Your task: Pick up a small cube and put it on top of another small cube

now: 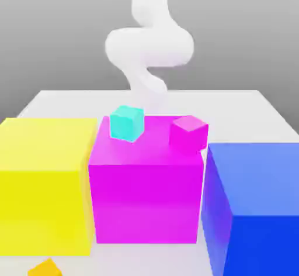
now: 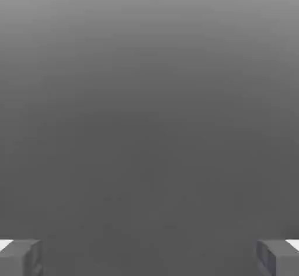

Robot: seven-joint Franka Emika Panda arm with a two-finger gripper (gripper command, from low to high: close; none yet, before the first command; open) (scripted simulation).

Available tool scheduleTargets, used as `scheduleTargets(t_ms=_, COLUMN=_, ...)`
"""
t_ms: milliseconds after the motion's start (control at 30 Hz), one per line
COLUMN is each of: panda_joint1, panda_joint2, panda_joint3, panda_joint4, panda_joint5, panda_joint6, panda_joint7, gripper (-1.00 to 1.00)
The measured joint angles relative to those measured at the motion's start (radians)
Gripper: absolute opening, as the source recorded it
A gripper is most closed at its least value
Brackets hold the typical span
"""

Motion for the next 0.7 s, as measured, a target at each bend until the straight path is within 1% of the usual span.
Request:
scheduleTargets(t_ms=333, panda_joint1=0.257, panda_joint2=0.279, panda_joint3=0.032, panda_joint4=-0.032, panda_joint5=-0.018, panda_joint6=0.053, panda_joint7=-0.461, gripper=0.00)
scheduleTargets(t_ms=533, panda_joint1=0.386, panda_joint2=0.447, panda_joint3=0.086, panda_joint4=-0.054, panda_joint5=-0.048, panda_joint6=0.089, panda_joint7=-0.729, gripper=0.00)
scheduleTargets(t_ms=700, panda_joint1=0.477, panda_joint2=0.586, panda_joint3=0.150, panda_joint4=-0.072, panda_joint5=-0.100, panda_joint6=0.118, panda_joint7=-0.932, gripper=0.00)
